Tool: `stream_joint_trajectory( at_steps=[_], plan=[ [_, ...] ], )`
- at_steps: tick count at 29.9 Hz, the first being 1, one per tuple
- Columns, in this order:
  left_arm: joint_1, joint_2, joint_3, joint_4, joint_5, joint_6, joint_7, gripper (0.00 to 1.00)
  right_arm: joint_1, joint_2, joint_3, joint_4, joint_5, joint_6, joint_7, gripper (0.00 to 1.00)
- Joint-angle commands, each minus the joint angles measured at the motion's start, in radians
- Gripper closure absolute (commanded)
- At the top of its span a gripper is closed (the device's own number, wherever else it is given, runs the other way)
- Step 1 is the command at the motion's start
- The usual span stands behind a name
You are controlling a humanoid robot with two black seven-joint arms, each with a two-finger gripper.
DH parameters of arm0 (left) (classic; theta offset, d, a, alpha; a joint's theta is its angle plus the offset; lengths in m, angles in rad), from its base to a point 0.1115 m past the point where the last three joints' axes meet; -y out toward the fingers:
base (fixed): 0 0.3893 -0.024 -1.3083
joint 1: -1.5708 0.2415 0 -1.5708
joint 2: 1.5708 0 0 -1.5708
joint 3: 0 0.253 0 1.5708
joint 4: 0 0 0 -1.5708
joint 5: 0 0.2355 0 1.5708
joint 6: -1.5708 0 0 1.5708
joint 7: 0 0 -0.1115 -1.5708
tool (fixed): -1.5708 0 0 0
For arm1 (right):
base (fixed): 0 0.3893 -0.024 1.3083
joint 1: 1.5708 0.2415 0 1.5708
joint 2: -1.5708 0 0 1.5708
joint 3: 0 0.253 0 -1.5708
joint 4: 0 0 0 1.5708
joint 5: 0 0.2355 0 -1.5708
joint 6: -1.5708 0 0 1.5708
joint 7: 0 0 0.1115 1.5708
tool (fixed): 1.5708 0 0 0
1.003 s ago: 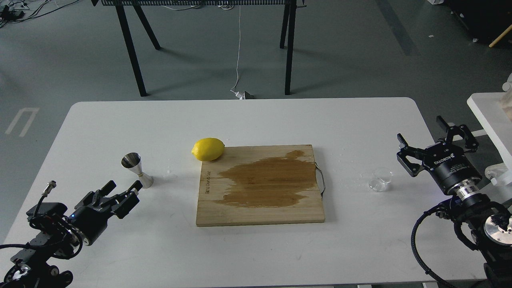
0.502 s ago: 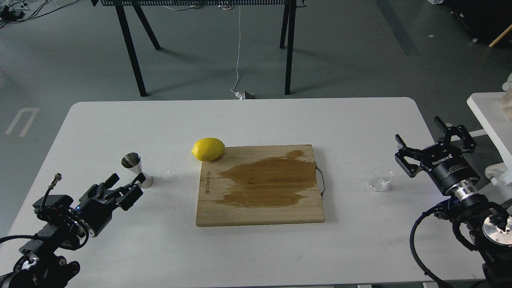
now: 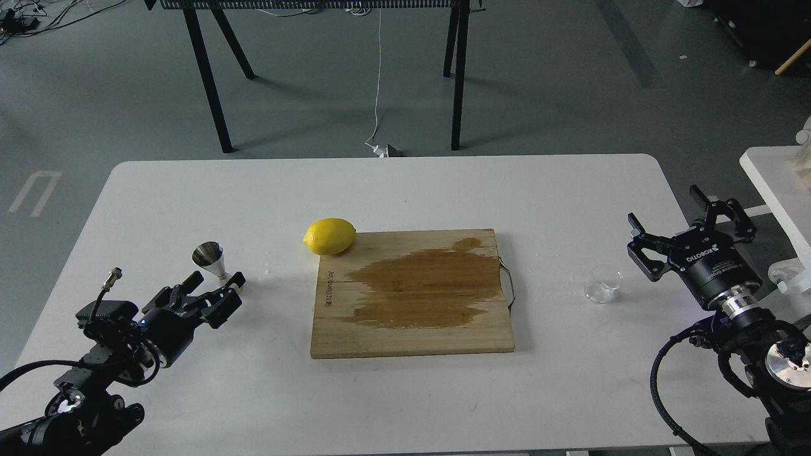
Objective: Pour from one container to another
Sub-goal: 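Reach the left gripper to the metal jigger and grasp it, then lift the jigger with the left gripper and carry it toward the board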
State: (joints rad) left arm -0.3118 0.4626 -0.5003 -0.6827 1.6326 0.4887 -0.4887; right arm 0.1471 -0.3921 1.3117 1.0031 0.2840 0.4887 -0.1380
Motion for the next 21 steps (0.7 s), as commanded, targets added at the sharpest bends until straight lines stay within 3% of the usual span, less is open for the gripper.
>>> stream_joint_trajectory(
  at_steps=[1,16,21],
  plan=[
    [-0.015,-0.016,0.008,0.021,-0.004,0.000,0.000,0.01,-0.001,-0.002,0.003,0.002,0.000,0.000,0.000,0.01],
    [-0.079,-0.104,0.009,0.158,-0.007,0.000,0.000,0.02,-0.017,-0.004,0.006,0.003,0.001,0.000,0.000,0.01],
    [-0.090,-0.104,0.012,0.163,-0.002,0.000,0.000,0.11,-0.021,-0.004,0.008,0.003,0.001,0.000,0.000,0.01]
  ],
)
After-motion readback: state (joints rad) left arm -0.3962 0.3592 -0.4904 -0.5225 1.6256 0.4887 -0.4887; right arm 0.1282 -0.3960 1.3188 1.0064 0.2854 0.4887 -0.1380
